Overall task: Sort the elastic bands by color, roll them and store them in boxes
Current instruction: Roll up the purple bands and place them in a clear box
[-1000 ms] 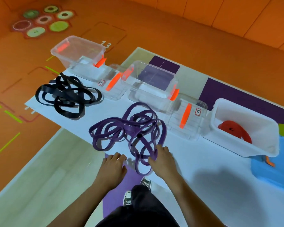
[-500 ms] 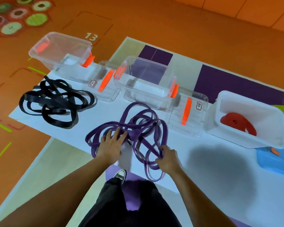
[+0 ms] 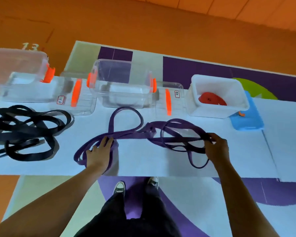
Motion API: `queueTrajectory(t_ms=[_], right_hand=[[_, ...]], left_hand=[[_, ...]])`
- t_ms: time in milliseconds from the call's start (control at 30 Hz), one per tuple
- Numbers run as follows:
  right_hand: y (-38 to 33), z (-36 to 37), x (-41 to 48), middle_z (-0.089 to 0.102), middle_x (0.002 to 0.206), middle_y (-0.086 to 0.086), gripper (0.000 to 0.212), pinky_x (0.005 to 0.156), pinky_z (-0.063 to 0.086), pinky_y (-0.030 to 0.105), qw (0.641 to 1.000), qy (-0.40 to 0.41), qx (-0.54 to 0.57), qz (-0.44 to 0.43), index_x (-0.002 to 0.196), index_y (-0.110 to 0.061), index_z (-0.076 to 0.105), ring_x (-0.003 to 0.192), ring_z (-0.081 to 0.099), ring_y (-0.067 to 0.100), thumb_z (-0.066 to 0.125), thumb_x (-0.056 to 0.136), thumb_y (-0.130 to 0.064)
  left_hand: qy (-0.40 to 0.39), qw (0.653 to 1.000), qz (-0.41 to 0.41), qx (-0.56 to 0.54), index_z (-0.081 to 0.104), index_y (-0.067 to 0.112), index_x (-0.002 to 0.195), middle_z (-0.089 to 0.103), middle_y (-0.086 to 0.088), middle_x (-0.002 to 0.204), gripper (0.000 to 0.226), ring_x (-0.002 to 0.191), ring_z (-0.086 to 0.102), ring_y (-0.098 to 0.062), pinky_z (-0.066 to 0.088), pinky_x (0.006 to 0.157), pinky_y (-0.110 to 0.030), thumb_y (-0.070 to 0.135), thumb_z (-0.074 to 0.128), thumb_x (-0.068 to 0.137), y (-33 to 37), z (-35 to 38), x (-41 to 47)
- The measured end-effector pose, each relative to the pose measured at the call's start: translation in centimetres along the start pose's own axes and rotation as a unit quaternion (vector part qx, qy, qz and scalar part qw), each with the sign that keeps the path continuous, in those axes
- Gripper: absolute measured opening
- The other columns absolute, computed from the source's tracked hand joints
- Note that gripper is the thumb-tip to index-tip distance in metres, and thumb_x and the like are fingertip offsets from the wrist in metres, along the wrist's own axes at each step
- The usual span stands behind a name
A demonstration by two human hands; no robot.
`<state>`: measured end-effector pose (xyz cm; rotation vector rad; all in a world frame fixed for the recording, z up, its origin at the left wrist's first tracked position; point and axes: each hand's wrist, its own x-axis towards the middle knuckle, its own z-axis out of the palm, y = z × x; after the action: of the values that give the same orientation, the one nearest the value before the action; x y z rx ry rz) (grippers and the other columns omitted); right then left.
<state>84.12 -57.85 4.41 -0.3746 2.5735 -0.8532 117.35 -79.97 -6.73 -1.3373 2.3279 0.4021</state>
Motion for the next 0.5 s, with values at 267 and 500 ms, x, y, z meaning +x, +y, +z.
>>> queueTrajectory(t_ms=[267, 500], right_hand=[[-0.5, -9.5, 0.4, 0.069, 0.097, 0.006, 0.029, 0.087, 0.051, 0.042, 0.984, 0.168, -0.005, 0.058, 0.119, -0.018, 0.069, 0.101, 0.065, 0.037, 0.055, 0.094, -0.014], [-1.4, -9.4, 0.6, 0.067, 0.098, 0.002, 0.015, 0.083, 0.047, 0.038, 0.994, 0.095, -0.043, 0.015, 0.090, -0.023, 0.063, 0.095, 0.065, 0.031, 0.076, 0.081, -0.023]], left_hand=[[-0.022, 0.999, -0.018, -0.024, 0.016, 0.025, 0.159, 0.014, 0.001, 0.168, 0.064, 0.135, 0.046, -0.038, 0.039, 0.107, -0.057, 0.011, 0.040, 0.101, -0.1, -0.5, 0.3], [-0.059, 0.998, -0.032, -0.016, 0.020, 0.023, 0.157, 0.021, -0.004, 0.163, 0.069, 0.138, 0.041, -0.041, 0.037, 0.109, -0.060, 0.024, 0.053, 0.096, 1.1, -1.3, 0.5]])
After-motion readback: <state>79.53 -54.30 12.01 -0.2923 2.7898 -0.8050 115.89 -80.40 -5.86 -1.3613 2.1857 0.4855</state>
